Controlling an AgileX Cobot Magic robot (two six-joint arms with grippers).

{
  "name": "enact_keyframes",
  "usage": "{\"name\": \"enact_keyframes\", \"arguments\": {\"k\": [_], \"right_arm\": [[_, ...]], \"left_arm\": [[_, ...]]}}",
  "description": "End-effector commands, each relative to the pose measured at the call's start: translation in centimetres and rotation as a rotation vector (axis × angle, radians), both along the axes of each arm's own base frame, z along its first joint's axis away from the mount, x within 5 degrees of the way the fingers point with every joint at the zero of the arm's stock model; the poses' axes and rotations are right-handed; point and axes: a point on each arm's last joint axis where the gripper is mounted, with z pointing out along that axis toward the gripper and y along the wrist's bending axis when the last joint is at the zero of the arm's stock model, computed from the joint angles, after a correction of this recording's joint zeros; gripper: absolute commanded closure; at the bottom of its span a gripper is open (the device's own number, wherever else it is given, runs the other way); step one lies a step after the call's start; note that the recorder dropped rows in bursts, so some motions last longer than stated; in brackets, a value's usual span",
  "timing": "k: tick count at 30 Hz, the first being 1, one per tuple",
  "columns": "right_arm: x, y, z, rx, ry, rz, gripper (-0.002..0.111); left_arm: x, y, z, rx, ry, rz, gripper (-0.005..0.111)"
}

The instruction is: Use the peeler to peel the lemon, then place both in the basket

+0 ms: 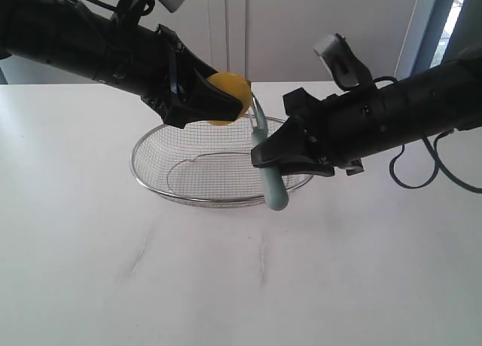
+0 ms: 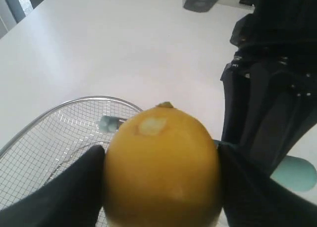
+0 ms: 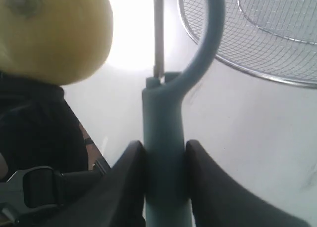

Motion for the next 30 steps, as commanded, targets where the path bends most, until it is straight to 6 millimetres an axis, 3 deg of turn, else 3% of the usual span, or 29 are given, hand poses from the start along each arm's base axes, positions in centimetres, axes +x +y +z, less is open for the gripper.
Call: {"name": "enact_keyframes", "arguments": {"k": [1,14,30], "right_arm": [[0.4,0.3,0.1,0.030,-0.007,0.043,0.108],[0.2,0.5,0.0,0.070,0.012,0.101,0.108],[-0.3,-0.2,3.1,0.041,-0.086,-0.040,0.108]], "left_arm": [[-0.5,0.0,0.7,-0.043,0.012,0.000,0.107],[-0.5,0.0,0.7,-0.043,0.012,0.000,0.107],[-0.5,0.0,0.7,-0.043,0.012,0.000,0.107]]}}
